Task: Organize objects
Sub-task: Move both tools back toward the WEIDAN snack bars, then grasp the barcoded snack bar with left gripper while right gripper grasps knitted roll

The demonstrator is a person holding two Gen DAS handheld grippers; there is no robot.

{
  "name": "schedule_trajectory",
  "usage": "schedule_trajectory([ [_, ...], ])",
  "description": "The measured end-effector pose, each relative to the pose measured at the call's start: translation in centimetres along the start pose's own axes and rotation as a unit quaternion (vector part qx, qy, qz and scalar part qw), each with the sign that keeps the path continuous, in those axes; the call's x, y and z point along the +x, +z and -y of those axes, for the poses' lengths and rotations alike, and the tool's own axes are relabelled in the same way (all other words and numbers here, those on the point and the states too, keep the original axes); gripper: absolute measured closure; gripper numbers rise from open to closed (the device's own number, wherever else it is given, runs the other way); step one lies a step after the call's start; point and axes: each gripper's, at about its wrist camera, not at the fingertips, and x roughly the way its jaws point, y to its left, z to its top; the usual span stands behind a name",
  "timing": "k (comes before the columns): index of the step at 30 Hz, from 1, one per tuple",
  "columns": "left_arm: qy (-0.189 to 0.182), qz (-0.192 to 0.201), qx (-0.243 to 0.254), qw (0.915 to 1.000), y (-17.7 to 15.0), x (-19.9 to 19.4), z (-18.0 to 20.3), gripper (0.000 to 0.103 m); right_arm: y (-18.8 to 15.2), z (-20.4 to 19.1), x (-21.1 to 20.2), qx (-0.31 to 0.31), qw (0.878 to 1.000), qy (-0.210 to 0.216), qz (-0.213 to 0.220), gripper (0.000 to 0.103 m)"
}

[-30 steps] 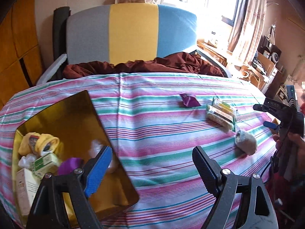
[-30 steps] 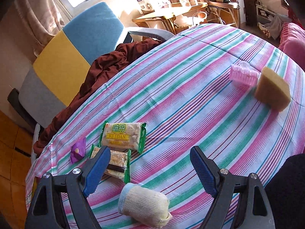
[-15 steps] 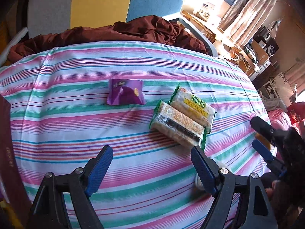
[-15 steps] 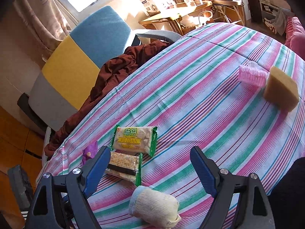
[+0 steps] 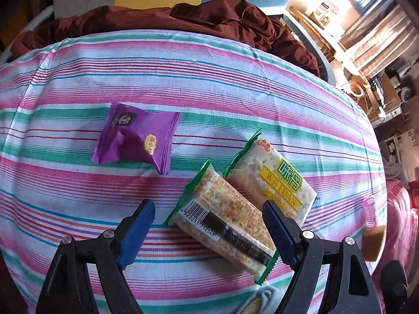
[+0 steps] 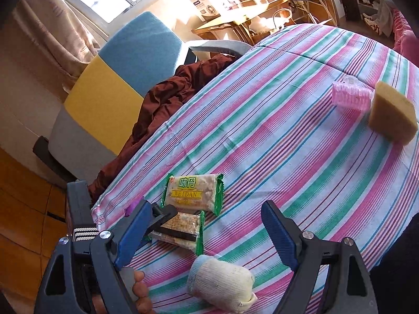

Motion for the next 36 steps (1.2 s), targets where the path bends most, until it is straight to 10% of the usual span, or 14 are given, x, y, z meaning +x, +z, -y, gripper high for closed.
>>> schedule_trajectory([
  [13, 0.043, 0.047, 0.188, 0.9801, -4.5, -0.4, 0.1, 0.014, -0.2, 0.3, 1.4, 0.002, 0.999, -0.008, -0.039, 0.016],
  [17, 0.028, 0.070, 0.220, 0.9726, -6.3, -2.0, -2.4, 0.031, -0.4, 0.1, 2.0, -0.009, 0.998, -0.020, -0.052, 0.016],
  [20, 0.015, 0.080, 0.227, 0.9705, -7.3, -3.5, -4.6, 0.054, -0.6, 0.1, 2.6, -0.013, 0.998, -0.029, -0.063, 0.016],
  [36, -0.024, 0.107, 0.233, 0.9664, -13.5, -6.7, -10.1, 0.047, -2.3, -0.7, 5.5, -0.056, 0.987, -0.070, -0.133, 0.016],
])
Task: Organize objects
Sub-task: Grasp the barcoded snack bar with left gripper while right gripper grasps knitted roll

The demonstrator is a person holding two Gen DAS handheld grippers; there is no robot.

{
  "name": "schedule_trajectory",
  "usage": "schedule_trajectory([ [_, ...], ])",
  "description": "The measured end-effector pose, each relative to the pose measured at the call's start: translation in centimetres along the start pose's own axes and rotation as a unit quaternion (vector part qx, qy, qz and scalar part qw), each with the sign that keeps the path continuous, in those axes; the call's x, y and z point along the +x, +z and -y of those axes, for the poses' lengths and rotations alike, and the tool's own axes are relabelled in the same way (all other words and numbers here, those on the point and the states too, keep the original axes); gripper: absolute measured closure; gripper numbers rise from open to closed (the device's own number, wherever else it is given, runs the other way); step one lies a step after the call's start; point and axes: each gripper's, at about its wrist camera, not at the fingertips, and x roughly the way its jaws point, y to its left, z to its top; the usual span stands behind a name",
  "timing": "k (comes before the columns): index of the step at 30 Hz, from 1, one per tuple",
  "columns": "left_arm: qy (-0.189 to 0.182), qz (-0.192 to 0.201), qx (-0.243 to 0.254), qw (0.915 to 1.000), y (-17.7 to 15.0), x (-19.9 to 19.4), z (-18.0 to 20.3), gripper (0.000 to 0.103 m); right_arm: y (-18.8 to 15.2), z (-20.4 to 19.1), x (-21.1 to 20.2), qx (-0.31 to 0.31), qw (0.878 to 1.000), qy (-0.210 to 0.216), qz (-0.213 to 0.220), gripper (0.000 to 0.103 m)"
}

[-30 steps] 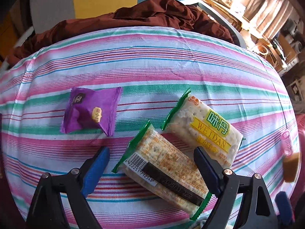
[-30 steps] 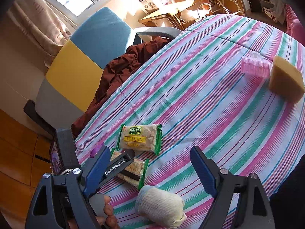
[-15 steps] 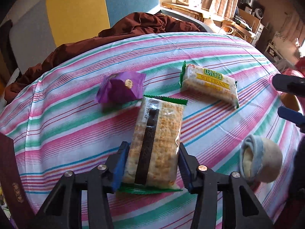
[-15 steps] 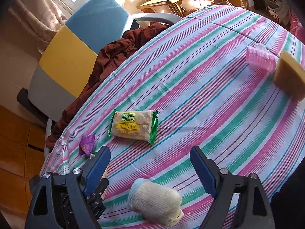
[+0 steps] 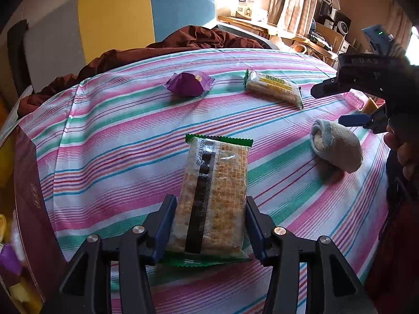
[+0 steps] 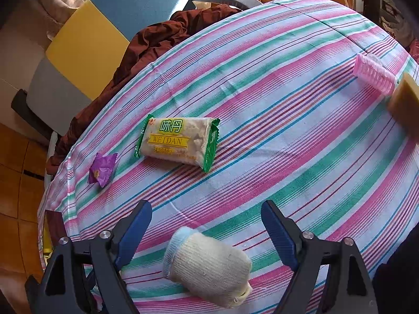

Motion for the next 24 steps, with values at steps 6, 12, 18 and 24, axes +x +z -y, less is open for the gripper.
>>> schedule_trajectory([
  [6, 0.005, -0.009, 0.009, 0.9999, 1.4, 0.5, 0.2, 0.037, -0.2, -0.3, 0.6, -0.011, 1.000, -0.012, -0.015, 0.016],
  [12, 0.014, 0.002, 0.009, 0.9999, 1.5, 1.6, 0.2, 0.038, -0.4, -0.8, 1.3, -0.023, 0.999, -0.015, -0.033, 0.016],
  [18, 0.024, 0.031, 0.020, 0.9990, 0.6, 1.5, 0.4, 0.037, -1.4, -2.5, 2.0, -0.067, 0.995, 0.001, -0.069, 0.016],
  [24, 0.019, 0.037, 0.026, 0.9988, 0.5, 1.6, 0.3, 0.037, -2.6, -4.8, 1.3, -0.172, 0.980, -0.030, -0.093, 0.013],
])
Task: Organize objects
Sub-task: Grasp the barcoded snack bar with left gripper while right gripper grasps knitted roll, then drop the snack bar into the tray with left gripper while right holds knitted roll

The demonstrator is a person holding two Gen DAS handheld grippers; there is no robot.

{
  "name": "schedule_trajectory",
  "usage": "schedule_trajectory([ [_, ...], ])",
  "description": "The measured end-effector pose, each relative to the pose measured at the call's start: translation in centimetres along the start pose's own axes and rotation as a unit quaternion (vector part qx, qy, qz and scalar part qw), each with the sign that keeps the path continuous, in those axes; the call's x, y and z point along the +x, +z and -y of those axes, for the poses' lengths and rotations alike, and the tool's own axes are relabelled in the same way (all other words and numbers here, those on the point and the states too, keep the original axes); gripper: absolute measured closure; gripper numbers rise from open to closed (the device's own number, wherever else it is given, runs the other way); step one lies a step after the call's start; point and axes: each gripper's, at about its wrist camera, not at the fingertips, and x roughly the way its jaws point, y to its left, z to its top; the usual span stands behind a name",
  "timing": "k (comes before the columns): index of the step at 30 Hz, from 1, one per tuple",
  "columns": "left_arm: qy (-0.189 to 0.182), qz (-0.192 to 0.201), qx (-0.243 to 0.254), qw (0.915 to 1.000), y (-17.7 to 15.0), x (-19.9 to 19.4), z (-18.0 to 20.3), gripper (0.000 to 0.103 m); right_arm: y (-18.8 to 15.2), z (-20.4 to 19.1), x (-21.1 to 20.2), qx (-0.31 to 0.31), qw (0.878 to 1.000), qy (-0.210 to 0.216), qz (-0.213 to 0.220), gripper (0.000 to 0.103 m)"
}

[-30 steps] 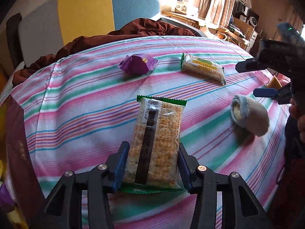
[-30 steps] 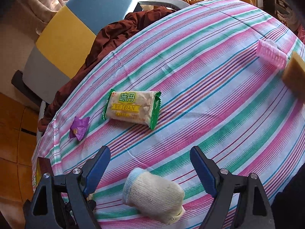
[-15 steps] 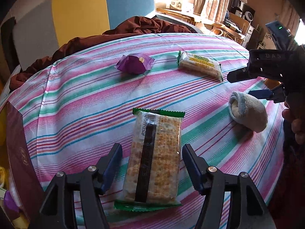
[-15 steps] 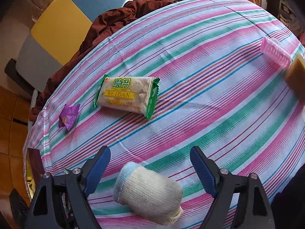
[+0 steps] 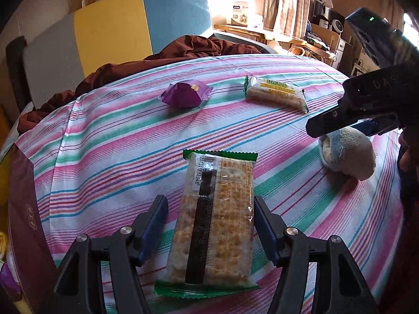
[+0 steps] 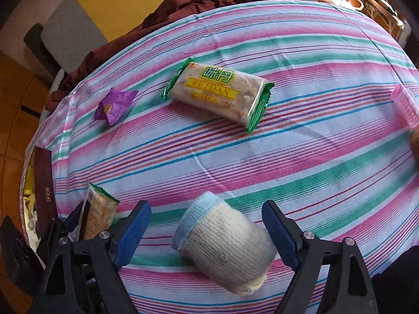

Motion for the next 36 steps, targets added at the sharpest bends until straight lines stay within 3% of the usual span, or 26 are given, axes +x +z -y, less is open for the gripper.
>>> schedule_trajectory([
  [3, -0.003, 0.002, -0.002, 1.0000, 0.0, 0.0, -0.1, 0.037, -0.4, -1.0, -0.1, -0.056, 0.998, -0.033, -0.025, 0.000],
  [8, -0.008, 0.005, -0.006, 0.9999, -0.1, 0.0, -0.2, 0.037, -1.1, -1.8, 0.9, -0.109, 0.987, -0.096, -0.070, 0.001],
  [10, -0.009, 0.006, -0.007, 0.9999, 0.0, 0.0, -0.2, 0.037, -1.2, -1.3, 1.7, -0.102, 0.986, -0.098, -0.085, 0.009],
  [11, -0.009, 0.006, -0.007, 0.9999, 0.0, 0.0, -0.2, 0.037, -1.3, -1.2, 2.0, -0.098, 0.986, -0.099, -0.088, 0.022],
  [14, -0.011, 0.006, -0.008, 0.9999, -0.1, 0.0, -0.3, 0.037, -0.8, -1.7, 1.5, -0.094, 0.988, -0.102, -0.065, 0.034],
  [18, -0.012, 0.008, -0.009, 0.9999, -0.1, 0.1, -0.4, 0.036, 0.2, -3.1, 2.4, -0.075, 0.994, -0.069, -0.033, 0.035],
  [21, -0.015, 0.008, -0.011, 0.9998, -0.1, 0.1, -0.4, 0.036, 0.6, -4.2, 2.9, -0.075, 0.994, -0.080, -0.004, 0.035],
  [36, -0.008, 0.009, -0.005, 0.9999, -0.2, 0.0, -0.2, 0.036, 0.4, -4.6, 3.7, -0.086, 0.994, -0.067, -0.005, 0.017],
])
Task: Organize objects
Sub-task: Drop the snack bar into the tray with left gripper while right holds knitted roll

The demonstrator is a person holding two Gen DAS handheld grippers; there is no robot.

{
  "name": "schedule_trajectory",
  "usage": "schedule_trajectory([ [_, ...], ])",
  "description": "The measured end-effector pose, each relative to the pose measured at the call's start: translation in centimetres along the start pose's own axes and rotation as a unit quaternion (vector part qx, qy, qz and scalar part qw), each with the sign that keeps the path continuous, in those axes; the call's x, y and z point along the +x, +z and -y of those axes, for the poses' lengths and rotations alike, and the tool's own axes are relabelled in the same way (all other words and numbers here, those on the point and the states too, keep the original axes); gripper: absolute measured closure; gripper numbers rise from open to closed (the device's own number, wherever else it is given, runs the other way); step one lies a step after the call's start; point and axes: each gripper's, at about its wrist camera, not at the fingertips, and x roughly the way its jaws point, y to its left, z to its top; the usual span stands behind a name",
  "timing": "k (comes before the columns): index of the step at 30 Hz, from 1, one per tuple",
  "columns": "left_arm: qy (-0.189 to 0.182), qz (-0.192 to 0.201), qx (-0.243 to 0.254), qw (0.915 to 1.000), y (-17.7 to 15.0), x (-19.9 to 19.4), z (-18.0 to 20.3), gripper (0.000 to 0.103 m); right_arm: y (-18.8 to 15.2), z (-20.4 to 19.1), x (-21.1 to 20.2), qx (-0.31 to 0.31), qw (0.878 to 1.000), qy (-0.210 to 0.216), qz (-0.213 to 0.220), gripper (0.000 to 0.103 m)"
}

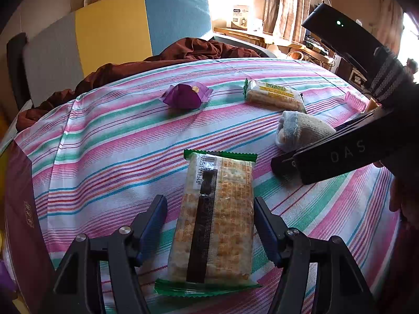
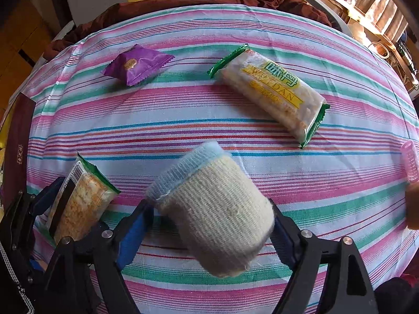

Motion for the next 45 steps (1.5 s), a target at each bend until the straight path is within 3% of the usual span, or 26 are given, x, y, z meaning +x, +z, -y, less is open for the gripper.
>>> schedule_trajectory([
  [8, 0.005, -0.006, -0.001, 1.0000, 0.1, -0.1, 0.0, 0.038, -0.4, -1.9, 0.7, -0.025, 1.000, -0.010, 0.006, 0.016],
  [12, 0.013, -0.005, -0.013, 0.9998, 0.0, -0.6, -0.1, 0.055, -0.5, -2.1, 0.7, -0.029, 0.999, -0.010, 0.009, 0.015],
  [14, 0.013, -0.010, -0.022, 0.9996, 0.0, -0.8, -0.3, 0.057, -0.1, -1.6, 1.4, -0.031, 0.999, -0.010, 0.010, 0.015],
  [20, 0.025, -0.007, -0.024, 0.9994, -0.4, -2.5, 0.1, 0.057, -0.3, -1.3, 1.2, -0.035, 0.999, -0.011, 0.013, 0.015],
  [30, 0.044, 0.043, -0.048, 0.9970, 0.5, -8.1, -0.6, 0.057, -0.2, -1.2, 1.5, -0.039, 0.999, -0.015, 0.015, 0.015],
  [36, 0.059, 0.073, -0.066, 0.9934, 0.5, -11.7, -2.1, 0.057, -0.1, -1.2, 1.5, -0.040, 0.999, -0.017, 0.017, 0.015],
  [45, 0.094, 0.089, -0.109, 0.9856, -0.9, -15.1, -6.3, 0.057, -0.5, -1.6, 1.1, -0.042, 0.999, -0.022, 0.021, 0.015],
])
